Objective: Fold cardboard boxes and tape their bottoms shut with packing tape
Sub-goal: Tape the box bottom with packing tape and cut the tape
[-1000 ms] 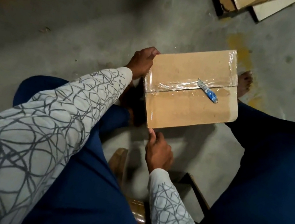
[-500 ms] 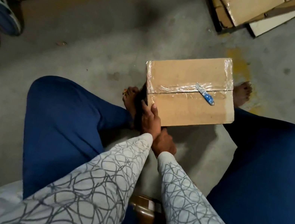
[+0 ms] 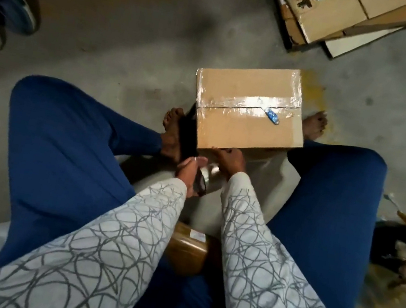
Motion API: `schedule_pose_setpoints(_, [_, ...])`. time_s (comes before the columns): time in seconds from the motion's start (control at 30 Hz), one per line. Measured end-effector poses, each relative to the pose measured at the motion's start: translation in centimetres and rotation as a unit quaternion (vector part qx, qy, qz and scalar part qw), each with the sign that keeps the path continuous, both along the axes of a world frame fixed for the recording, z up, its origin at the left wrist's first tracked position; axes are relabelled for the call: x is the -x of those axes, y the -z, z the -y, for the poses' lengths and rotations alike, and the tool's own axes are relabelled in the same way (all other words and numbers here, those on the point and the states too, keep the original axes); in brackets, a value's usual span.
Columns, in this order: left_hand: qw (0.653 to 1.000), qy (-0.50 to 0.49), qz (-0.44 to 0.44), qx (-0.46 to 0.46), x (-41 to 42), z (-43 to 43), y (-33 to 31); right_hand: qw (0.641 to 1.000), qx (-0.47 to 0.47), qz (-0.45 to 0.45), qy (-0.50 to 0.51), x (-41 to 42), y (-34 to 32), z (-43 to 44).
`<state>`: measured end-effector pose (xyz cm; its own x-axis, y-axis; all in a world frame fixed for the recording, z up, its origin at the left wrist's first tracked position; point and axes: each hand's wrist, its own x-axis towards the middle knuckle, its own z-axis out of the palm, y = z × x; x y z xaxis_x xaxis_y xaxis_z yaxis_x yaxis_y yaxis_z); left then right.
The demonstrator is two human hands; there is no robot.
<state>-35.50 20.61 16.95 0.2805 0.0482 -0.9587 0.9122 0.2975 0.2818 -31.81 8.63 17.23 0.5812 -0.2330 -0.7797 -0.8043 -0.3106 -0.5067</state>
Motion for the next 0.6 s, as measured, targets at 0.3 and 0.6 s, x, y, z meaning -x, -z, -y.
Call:
schedule_pose_setpoints(0.3, [0.997, 0.028, 0.03, -0.058, 1.1, -1.6, 5.7, 0.933, 0.315, 0.135, -0.111, -5.8, -4.1, 7.5])
schedule_pose_setpoints(0.6, [0.997, 0.069, 0.035, 0.024, 0.4, 0.1, 1.2, 0.904, 0.37, 0.149, -0.151, -6.0, -2.3, 8.0])
